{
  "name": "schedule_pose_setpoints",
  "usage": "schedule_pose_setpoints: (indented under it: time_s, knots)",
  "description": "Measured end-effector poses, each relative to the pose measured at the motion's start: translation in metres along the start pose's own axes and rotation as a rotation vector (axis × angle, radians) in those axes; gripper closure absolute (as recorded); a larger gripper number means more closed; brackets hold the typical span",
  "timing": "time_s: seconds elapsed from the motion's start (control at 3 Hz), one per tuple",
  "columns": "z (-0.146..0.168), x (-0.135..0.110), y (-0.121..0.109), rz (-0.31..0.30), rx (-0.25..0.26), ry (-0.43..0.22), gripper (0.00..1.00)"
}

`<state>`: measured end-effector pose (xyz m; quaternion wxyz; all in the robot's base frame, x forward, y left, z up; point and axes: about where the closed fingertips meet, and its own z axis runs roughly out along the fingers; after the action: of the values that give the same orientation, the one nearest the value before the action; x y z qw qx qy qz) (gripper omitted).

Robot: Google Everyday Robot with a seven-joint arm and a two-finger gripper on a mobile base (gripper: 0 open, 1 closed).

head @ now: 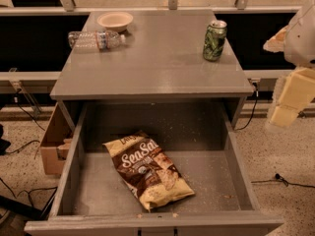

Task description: Pick brown chip bag from top drawer and place on counter

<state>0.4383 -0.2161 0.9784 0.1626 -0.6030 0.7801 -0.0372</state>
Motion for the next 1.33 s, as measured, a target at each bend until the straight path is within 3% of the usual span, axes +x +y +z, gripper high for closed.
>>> schedule_pose_setpoints:
  time_s: [0.33, 1.0, 1.33]
  knots:
    - [-0.001, -0.001, 0.000, -0.002, 0.005, -0.002, 0.00]
    - [0.061, -0.017, 0.006, -0.001, -0.011, 0.013, 0.00]
    - [0.088, -0.019, 0.021, 0.015, -0.014, 0.010, 0.00]
